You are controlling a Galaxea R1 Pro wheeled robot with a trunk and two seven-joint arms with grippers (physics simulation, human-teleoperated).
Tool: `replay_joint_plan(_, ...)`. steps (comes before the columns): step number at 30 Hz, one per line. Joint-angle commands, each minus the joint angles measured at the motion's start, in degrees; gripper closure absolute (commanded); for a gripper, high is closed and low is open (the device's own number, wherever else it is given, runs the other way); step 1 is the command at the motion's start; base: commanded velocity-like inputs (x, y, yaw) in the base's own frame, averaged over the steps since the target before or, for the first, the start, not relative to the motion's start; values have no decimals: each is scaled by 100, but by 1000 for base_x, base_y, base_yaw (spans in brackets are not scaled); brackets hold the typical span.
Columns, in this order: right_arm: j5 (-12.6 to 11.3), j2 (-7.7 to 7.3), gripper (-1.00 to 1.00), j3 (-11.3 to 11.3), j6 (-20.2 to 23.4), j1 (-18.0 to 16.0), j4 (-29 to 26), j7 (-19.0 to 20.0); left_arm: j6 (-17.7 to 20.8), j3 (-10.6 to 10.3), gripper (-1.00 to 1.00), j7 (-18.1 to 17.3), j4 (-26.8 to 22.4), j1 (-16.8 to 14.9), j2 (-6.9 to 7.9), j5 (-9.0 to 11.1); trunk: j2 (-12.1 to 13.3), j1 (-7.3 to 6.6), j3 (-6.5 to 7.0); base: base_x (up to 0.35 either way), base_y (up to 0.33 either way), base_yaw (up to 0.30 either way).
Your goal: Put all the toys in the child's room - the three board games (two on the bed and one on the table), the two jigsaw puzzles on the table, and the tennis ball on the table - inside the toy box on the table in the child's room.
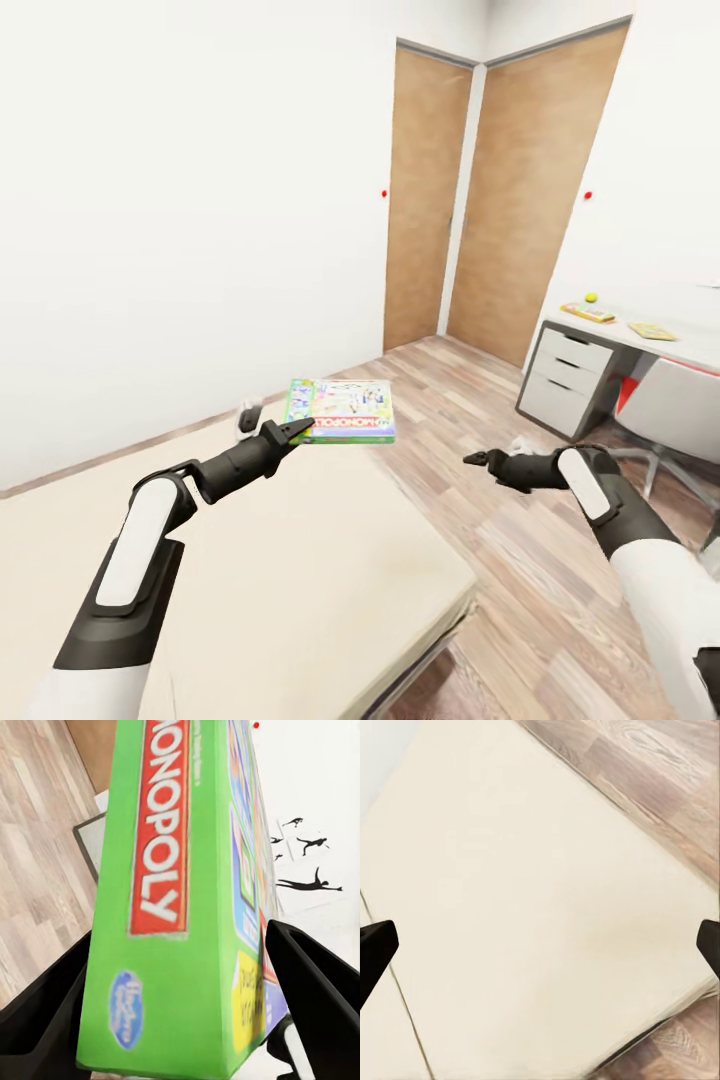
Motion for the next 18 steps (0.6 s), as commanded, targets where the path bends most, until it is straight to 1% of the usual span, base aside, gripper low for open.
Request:
replay_joint_plan(1, 154, 164, -100, 102, -13, 1, 21, -21, 15, 5, 100, 60, -8, -2, -3, 64, 36, -22, 11, 0, 0, -281)
replay_joint_plan(3, 320, 443, -100, 301, -53, 29, 52, -120, 15, 0, 100, 58, -15, 1, -5, 65, 116, -66, 47, 0, 0, -281)
replay_joint_plan(4, 320, 443, -100, 301, -53, 29, 52, -120, 15, 0, 100, 58, -15, 1, -5, 65, 156, -88, 65, 0, 0, -281)
replay_joint_plan(6, 465, 651, -100, 470, -80, 89, 71, -183, 16, -5, 100, 57, -20, 1, -6, 65, 236, -132, 101, 0, 0, -281)
replay_joint_plan(8, 568, 793, -100, 589, -104, 157, 83, -224, 16, -11, 100, 57, -23, 0, -7, 65, 316, -176, 137, 0, 0, -281)
replay_joint_plan(9, 568, 793, -100, 589, -104, 157, 83, -224, 16, -11, 100, 57, -23, 0, -7, 65, 356, -198, 155, 0, 0, -281)
replay_joint_plan(11, 634, 892, -100, 668, -141, 206, 91, -250, 16, -14, 100, 56, -25, 2, -8, 65, 437, -241, 191, 0, 0, -281)
replay_joint_plan(12, 677, 966, -100, 718, -184, 237, 96, -263, 14, -18, 100, 56, -29, 0, -8, 65, 477, -263, 209, 0, 0, -281)
replay_joint_plan(18, 748, 1077, -100, 788, -257, 285, 109, -316, 11, -42, 100, 57, -43, -2, -15, 58, 717, -395, 317, 0, 0, -282)
